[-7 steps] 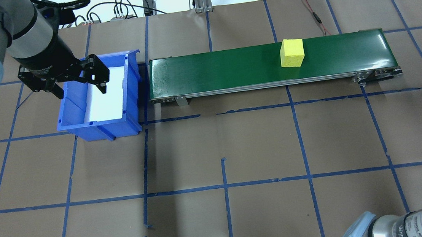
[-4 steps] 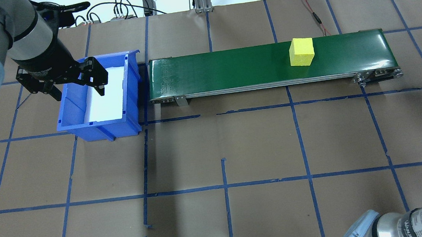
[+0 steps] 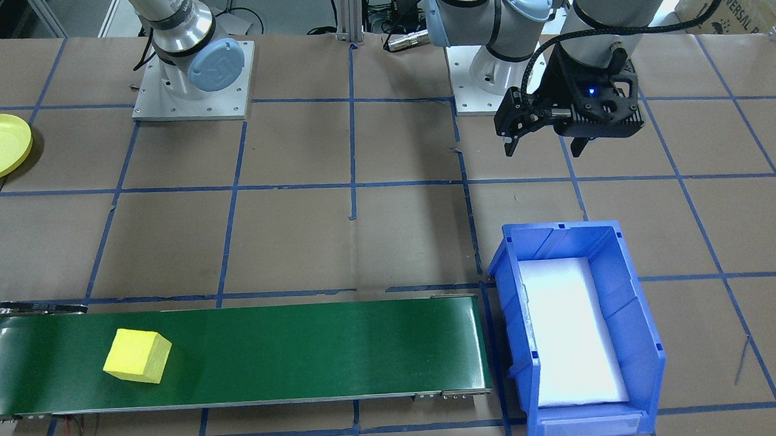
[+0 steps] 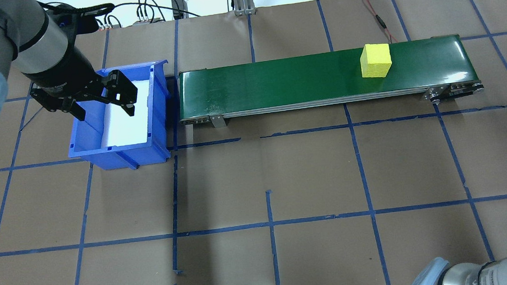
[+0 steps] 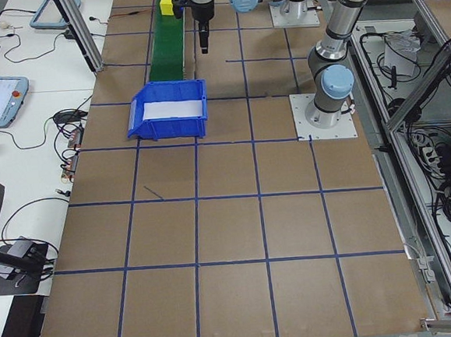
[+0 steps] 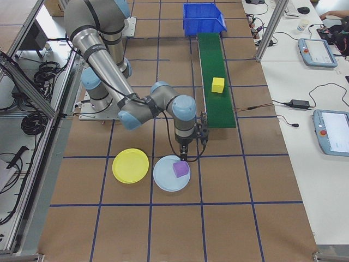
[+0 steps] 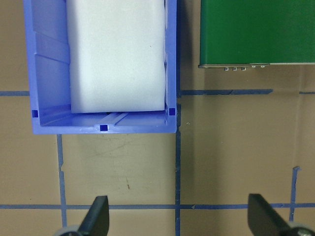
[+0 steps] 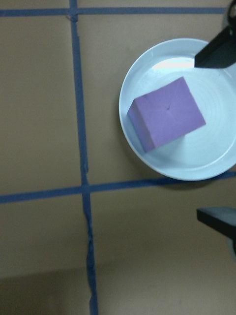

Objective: Move block left to right into plate

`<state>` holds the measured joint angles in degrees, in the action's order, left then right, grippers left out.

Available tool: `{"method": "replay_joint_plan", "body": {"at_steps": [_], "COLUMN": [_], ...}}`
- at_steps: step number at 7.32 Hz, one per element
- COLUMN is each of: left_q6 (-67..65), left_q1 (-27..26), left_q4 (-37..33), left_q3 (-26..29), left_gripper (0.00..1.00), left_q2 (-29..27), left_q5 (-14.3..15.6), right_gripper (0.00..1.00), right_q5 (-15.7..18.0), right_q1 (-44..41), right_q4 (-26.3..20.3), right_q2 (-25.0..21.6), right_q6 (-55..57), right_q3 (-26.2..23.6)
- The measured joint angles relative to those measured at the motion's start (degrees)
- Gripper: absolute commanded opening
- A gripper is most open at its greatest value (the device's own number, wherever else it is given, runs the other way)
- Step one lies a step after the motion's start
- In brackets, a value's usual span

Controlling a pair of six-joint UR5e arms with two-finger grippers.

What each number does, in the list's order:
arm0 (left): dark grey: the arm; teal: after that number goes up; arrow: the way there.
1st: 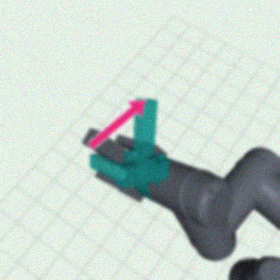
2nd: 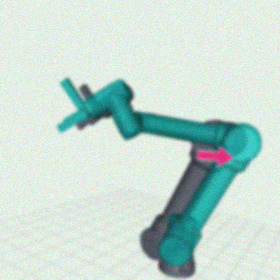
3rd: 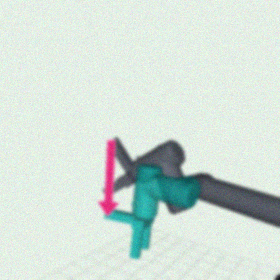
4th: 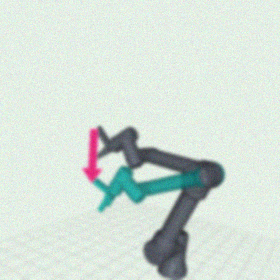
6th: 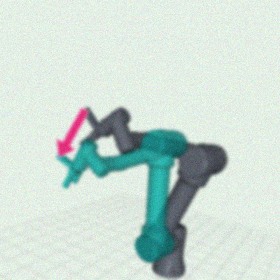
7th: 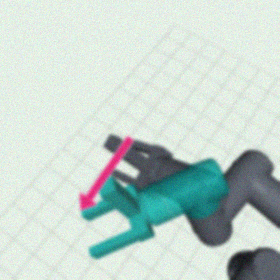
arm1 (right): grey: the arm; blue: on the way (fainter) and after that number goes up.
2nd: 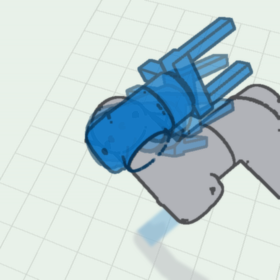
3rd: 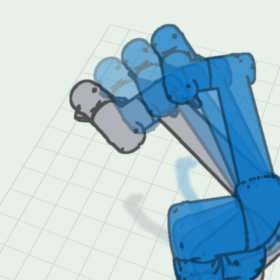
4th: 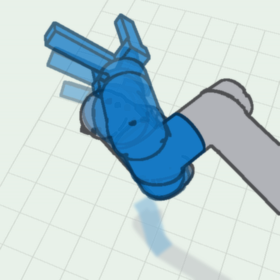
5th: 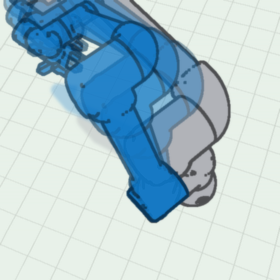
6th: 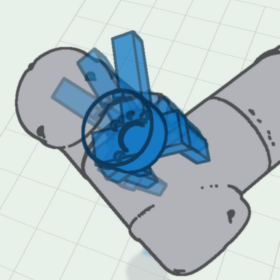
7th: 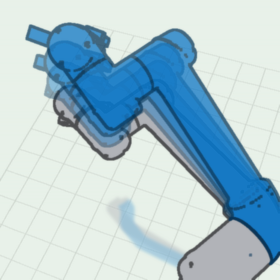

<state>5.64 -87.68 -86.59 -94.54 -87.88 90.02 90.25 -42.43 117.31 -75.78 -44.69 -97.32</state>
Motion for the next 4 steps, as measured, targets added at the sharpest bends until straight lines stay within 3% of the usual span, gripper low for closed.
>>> {"method": "replay_joint_plan", "body": {"at_steps": [2, 4], "left_q6": [0.7, 0.7], "left_q1": [0.0, 0.0], "left_q4": [0.0, 0.0], "left_q3": [0.0, 0.0], "left_gripper": [1.00, 1.00], "left_q2": [0.0, 0.0], "left_q5": [-0.1, -0.1], "right_gripper": [1.00, 1.00], "right_q5": [-2.3, -8.3], "right_q1": [-11.2, -18.5], "right_q4": [-1.5, -1.4], "right_q2": [0.3, 4.2], "right_q6": [8.3, 21.3], "right_q3": [2.5, 5.7]}}
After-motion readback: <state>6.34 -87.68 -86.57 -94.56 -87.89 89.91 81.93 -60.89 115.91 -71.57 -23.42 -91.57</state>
